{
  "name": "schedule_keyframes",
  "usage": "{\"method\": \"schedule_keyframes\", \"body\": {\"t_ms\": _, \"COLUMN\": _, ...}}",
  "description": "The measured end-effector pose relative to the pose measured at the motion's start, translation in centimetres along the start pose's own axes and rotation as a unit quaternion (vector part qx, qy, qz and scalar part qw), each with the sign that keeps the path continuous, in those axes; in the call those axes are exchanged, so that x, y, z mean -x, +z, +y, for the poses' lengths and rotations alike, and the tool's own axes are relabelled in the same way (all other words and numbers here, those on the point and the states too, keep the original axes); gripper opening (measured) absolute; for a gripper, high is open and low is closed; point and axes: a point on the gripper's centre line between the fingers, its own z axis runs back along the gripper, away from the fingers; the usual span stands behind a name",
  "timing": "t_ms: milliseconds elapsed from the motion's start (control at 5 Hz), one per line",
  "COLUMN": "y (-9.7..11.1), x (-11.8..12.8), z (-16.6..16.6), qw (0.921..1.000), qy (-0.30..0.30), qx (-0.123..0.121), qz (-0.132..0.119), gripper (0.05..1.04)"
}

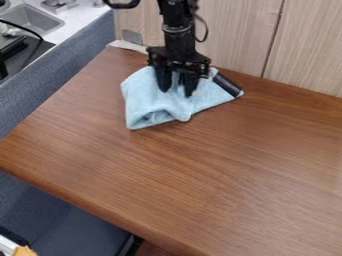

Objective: Fold the cloth from the bottom to the top

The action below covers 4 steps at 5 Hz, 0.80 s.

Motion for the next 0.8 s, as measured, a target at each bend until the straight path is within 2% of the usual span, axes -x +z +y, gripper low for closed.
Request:
{"method": "schedule_keyframes", "body": {"t_ms": 200, "y": 2.0, "x": -1.7, "z": -0.4, "qw": 0.9998, "qy": 0.002, "qx": -0.001, "qz": -0.019, "gripper": 1.011}}
{"method": "schedule_keyframes", "body": {"t_ms": 400, "y": 3.7, "x": -2.8, "z": -0.8, "qw": 0.9996, "qy": 0.000, "qx": -0.008, "qz": -0.027, "gripper": 1.008}}
{"method": "schedule_keyframes", "body": {"t_ms": 600, "y": 4.1, "x": -2.5, "z": -1.7, "qw": 0.9996, "qy": -0.014, "qx": -0.014, "qz": -0.019, "gripper": 1.002}}
{"method": "schedule_keyframes", "body": {"t_ms": 800, "y": 6.6, "x": -1.3, "z": -1.5, "qw": 0.9989, "qy": -0.020, "qx": -0.030, "qz": -0.031, "gripper": 1.001}}
